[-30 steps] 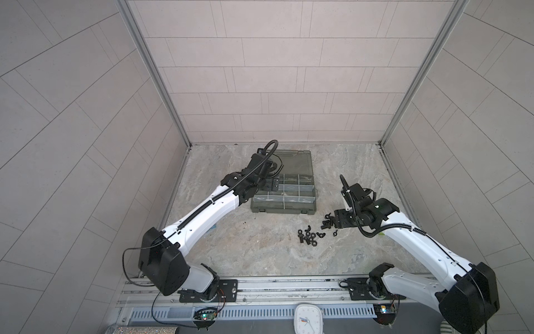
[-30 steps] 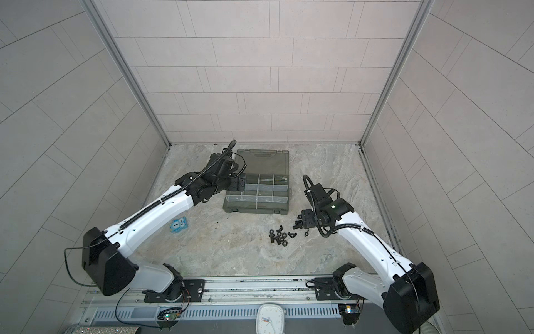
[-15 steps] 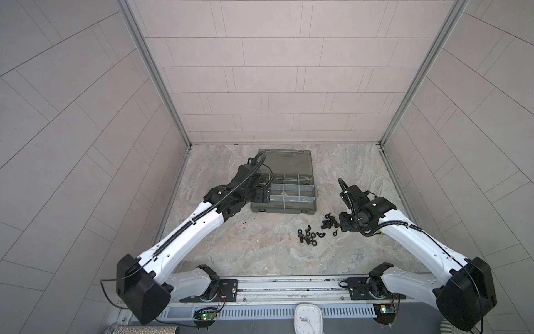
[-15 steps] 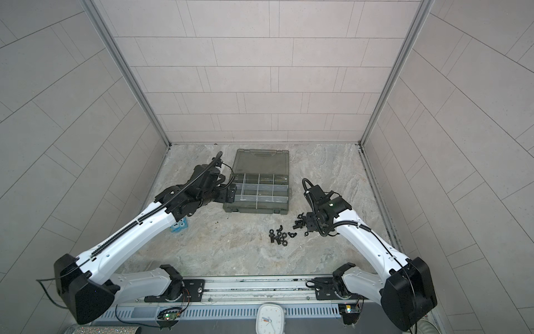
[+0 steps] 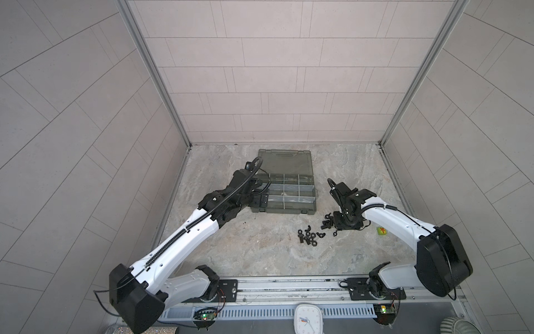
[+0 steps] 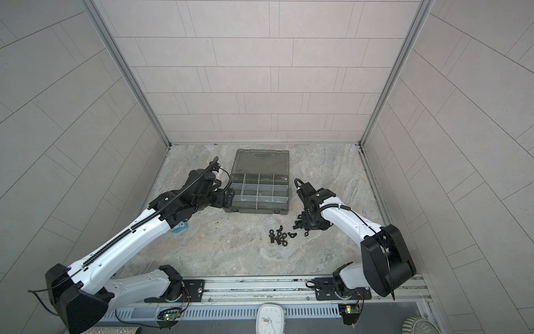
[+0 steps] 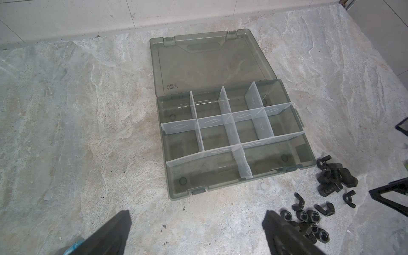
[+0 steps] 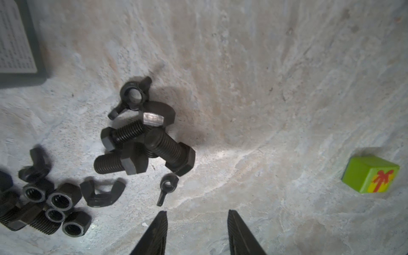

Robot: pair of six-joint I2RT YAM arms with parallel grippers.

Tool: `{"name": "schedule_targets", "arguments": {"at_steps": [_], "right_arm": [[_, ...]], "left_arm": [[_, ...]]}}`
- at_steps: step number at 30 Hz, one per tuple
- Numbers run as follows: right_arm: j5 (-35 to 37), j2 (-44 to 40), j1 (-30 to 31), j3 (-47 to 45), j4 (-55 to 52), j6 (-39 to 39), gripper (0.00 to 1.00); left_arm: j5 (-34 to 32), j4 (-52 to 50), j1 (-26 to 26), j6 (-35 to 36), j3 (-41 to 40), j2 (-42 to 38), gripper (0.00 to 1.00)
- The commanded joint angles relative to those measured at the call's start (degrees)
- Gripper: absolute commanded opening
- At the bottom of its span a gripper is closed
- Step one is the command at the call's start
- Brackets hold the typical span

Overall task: Sort the screws and nuts into containers
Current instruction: Pick up the screw from the middle-right of the table.

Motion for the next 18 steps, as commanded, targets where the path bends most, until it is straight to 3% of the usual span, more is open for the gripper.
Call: {"name": "schedule_targets", "arguments": {"at_steps": [1, 18], "right_arm": [[0.21, 0.51, -0.17, 1.56, 1.43, -0.71, 0.46], [-1.55, 8.96, -2.02, 2.63, 5.28, -4.26, 0.41]], "left_arm": [[-0.67, -0.96, -0.22, 1.30, -0.70, -1.36, 1.00], [-1.23, -0.70, -0.22, 2.44, -1.96, -1.50, 1.00]]}}
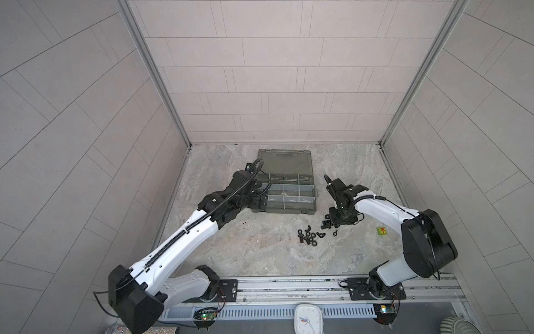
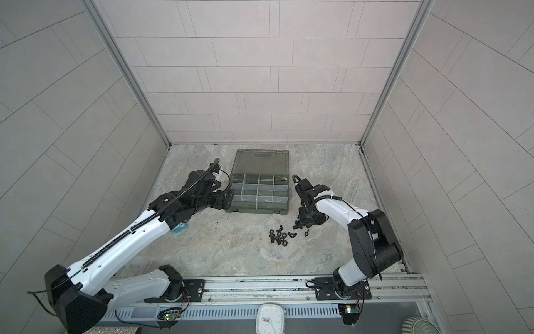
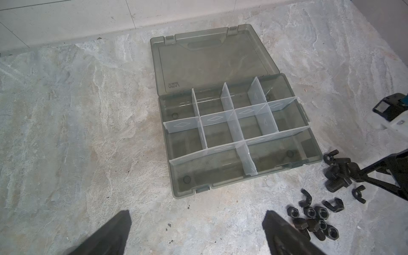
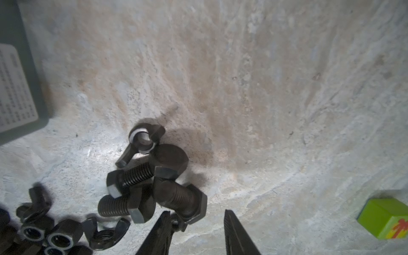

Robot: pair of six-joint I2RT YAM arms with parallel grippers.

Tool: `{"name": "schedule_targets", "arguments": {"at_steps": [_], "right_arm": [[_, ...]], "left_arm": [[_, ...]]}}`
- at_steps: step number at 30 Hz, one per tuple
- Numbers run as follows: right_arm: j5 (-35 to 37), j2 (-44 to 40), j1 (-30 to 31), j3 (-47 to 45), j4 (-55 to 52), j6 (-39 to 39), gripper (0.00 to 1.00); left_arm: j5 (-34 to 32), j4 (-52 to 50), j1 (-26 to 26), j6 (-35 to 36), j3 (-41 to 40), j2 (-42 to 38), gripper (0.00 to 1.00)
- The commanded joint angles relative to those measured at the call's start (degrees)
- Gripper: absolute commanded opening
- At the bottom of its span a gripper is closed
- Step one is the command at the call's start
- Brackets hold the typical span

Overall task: Sort the screws and nuts into containers
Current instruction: Pick up the screw from the middle-right of the table.

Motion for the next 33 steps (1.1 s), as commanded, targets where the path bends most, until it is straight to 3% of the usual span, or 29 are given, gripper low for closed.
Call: {"name": "schedule_targets", "arguments": {"at_steps": [1, 7, 9, 12, 28, 33], "right_arm": [[-0.63, 1.19, -0.27, 0.33, 0.31, -0.94, 0.41], [-1.47, 3.29, -0.84, 0.82, 1.45, -1.93, 0.39], [-1.52, 4.10, -1.15, 1.10, 1.54, -2.27, 0.34], [-2.30, 5.26, -1.70, 1.36, 1.65, -2.99, 0.15], [-3.40, 9.62, -2.73, 1.46, 1.73, -3.26, 0.25], [-2.87, 9.40, -2.82, 1.64, 0.95, -2.86, 0.14]], "left_arm": [[-0.75, -0.68, -0.23, 0.63, -0.77, -0.92, 1.00], [-0.90, -1.08, -0.23, 0.85, -0.79, -0.84, 1.00], [-1.10, -1.37, -0.23, 1.07, -0.83, -0.97, 1.00], [-1.36, -1.73, -0.22, 1.20, -0.92, -1.18, 1.00], [-1.89, -3.20, -0.19, 1.97, 0.31, -1.34, 1.00], [-2.16, -3.77, -0.26, 2.48, 0.91, -0.98, 1.00]]}}
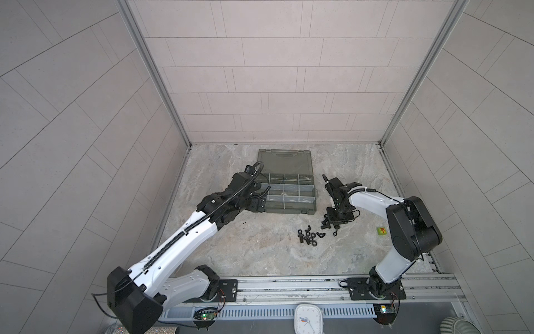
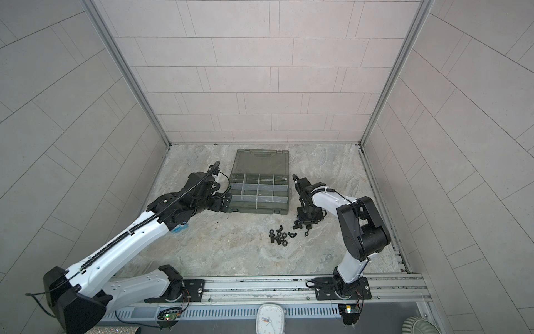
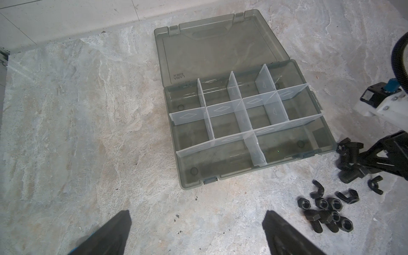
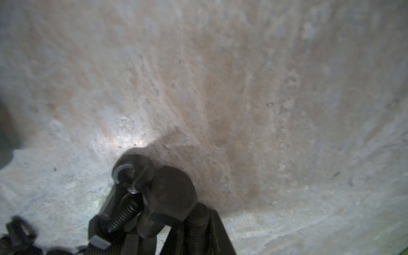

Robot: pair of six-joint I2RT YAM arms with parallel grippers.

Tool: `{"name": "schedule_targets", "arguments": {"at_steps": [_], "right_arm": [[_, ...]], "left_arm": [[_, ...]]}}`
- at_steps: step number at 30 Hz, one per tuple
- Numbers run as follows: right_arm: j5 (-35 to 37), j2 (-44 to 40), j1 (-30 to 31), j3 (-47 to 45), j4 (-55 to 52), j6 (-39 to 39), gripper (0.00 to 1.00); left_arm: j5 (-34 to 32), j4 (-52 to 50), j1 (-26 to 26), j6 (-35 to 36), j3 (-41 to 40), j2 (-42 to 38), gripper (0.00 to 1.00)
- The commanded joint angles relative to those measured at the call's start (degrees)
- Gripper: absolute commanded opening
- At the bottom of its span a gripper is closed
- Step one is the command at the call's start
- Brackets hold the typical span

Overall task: Sort the screws and nuts into containers
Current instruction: Pick up the screw from the middle-right of the table.

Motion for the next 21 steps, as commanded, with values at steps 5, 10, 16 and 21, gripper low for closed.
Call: {"name": "schedule_targets", "arguments": {"at_steps": [5, 10, 16, 21], "right_arm": [[1.56, -1.62, -0.15, 0.86, -5.13, 1.32, 0.09], [3.13, -5.67, -0.16, 4.14, -9.96, 1.41, 0.09], [2.48, -7.47, -0.17, 9.32, -13.36, 1.08, 0.09], [0.40, -6.32, -0.07, 13.55, -14.36, 1.47, 0.09]], "left_arm": [[-2.00, -1.52, -0.13, 1.55, 1.76, -0.21, 1.00], [-2.82, -0.66, -0.04, 1.64, 1.56, 0.16, 1.00], [-4.21, 1.41, -0.05, 1.30, 2.13, 1.44, 1.00], [-4.38, 1.47, 0.00, 1.47, 3.24, 2.59, 1.00]]}}
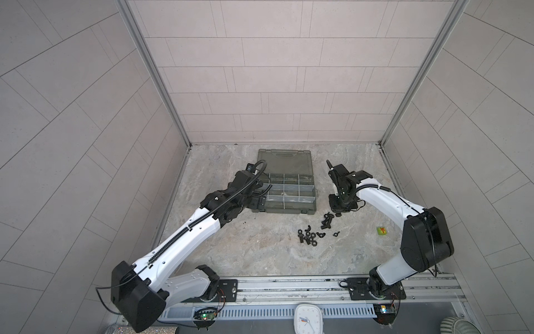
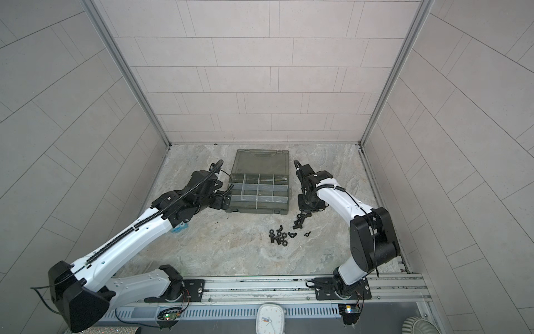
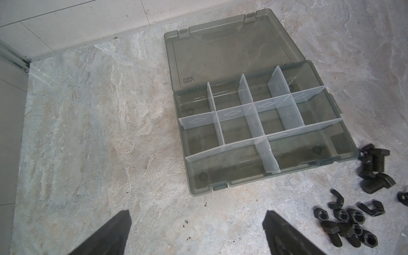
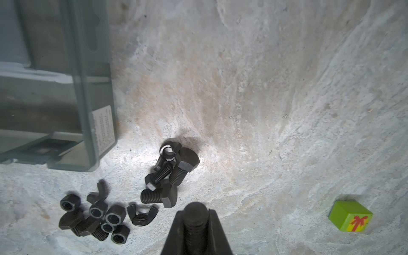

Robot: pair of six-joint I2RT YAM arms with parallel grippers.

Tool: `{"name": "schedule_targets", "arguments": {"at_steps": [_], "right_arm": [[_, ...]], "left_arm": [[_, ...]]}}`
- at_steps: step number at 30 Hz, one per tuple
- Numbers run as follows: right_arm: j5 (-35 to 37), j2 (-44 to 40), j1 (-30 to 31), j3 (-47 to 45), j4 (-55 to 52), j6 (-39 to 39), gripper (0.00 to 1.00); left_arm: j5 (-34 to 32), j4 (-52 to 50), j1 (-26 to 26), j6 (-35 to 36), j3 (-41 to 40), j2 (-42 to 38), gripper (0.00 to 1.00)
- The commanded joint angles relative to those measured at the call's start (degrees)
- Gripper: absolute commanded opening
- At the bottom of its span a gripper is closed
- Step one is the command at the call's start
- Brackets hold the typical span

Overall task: Sort the screws and nuts into containers
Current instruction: Pick up the screw from the middle-right of the table, then place the screw into the container.

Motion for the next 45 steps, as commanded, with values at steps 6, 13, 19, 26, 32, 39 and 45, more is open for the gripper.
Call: {"name": "schedule_targets", "arguments": {"at_steps": [6, 13, 19, 26, 32, 39, 45], "right_arm": [[-4.13, 2.25, 1.35, 5.65, -1.21, 1.89, 0.09], [-6.16, 7.91, 5.48, 12.36, 0.67, 2.95, 0.10], [-7.06, 13.22, 8.09, 17.01, 1.38, 3.06, 0.10], [-8.54, 18.62, 9.11, 19.25, 2.85, 3.35, 0.10], [-8.41, 20.68, 9.25, 19.82, 3.12, 3.35, 0.13], [-7.64, 20.20, 9.23, 19.02, 4.06, 3.04, 0.35], [-7.07, 18.34, 9.16, 21.99, 3.21, 2.13, 0.44]], "left_arm": [[4.06, -0.83, 0.88, 1.11, 3.87, 1.26, 1.00], [24.96, -3.80, 1.01, 4.07, 6.43, 2.96, 1.00], [36.13, -8.95, 0.97, 5.55, 8.02, 3.03, 1.00], [38.69, -10.68, 1.01, 4.70, 7.72, -0.95, 1.00], [37.80, -11.85, 1.01, 4.50, 7.41, -2.66, 1.00], [37.32, -12.27, 1.01, 4.86, 7.41, -2.72, 1.00], [37.19, -12.01, 1.01, 5.50, 8.31, -1.26, 1.00]]}}
